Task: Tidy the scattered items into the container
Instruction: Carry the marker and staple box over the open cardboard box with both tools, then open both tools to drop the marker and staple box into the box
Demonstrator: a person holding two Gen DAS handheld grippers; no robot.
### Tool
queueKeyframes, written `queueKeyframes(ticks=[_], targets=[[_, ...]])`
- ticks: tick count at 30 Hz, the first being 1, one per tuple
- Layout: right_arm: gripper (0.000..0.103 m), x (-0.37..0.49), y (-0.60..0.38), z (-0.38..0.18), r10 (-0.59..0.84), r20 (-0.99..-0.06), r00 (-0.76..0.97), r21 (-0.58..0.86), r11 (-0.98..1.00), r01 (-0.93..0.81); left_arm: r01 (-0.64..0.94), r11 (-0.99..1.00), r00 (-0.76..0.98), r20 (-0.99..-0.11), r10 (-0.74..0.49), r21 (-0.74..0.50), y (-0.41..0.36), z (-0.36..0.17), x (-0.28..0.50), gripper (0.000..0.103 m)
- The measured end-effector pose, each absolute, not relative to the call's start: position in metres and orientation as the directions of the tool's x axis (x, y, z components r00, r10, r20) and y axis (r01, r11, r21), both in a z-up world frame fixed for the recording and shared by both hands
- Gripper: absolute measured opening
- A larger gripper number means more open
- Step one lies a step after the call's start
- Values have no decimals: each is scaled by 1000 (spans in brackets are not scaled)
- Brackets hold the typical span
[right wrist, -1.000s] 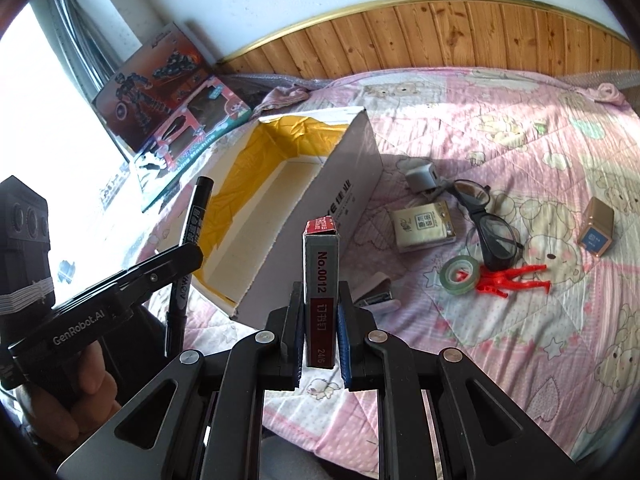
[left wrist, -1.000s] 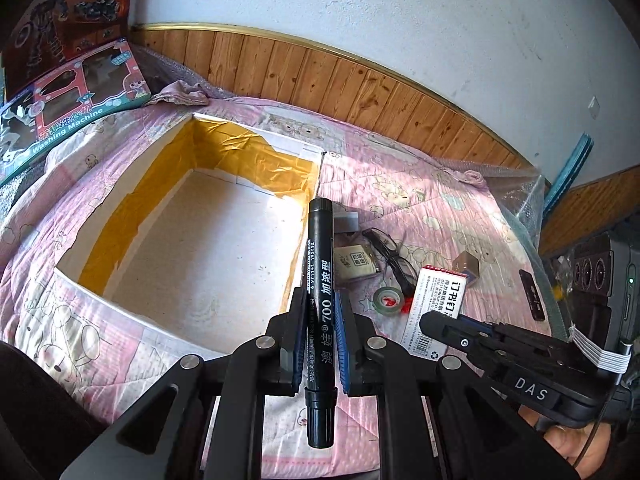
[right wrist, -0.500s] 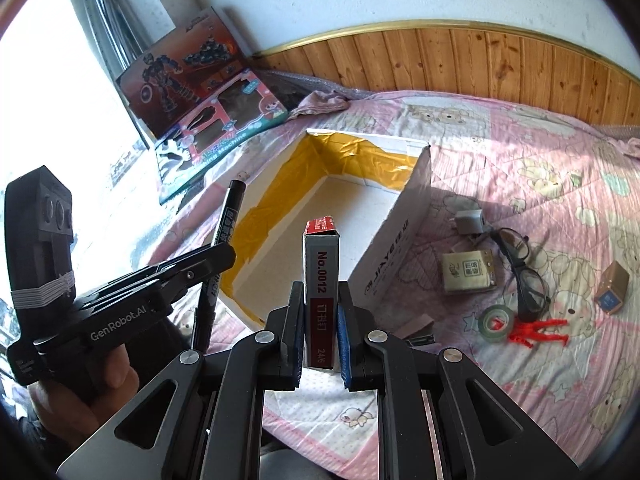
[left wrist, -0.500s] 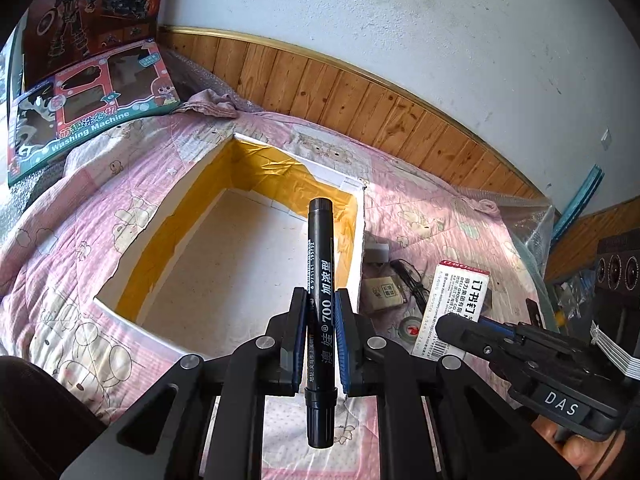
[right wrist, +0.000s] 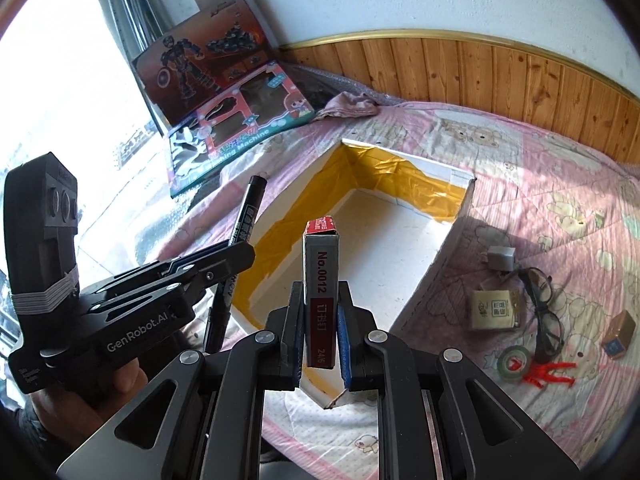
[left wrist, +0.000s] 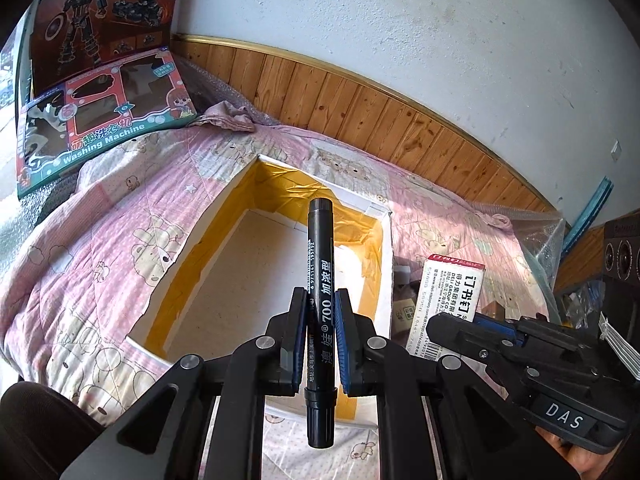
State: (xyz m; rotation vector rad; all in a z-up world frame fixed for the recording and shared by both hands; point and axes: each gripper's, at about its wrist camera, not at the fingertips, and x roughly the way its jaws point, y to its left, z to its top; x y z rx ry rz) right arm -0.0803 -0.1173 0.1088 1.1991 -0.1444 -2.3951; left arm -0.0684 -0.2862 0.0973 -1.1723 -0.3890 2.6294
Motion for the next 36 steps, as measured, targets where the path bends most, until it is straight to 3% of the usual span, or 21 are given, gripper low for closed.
queueKeyframes(ticks=[12, 36], targets=[[15, -125, -133, 98, -420, -759, -498, 266, -898, 352, -81, -949, -651, -705, 282, -305, -298, 94, -98, 14], [15, -237, -121, 18, -319, -878, -356, 262, -944, 198, -115, -944, -478, -815, 327, -310, -282, 44, -206, 14]])
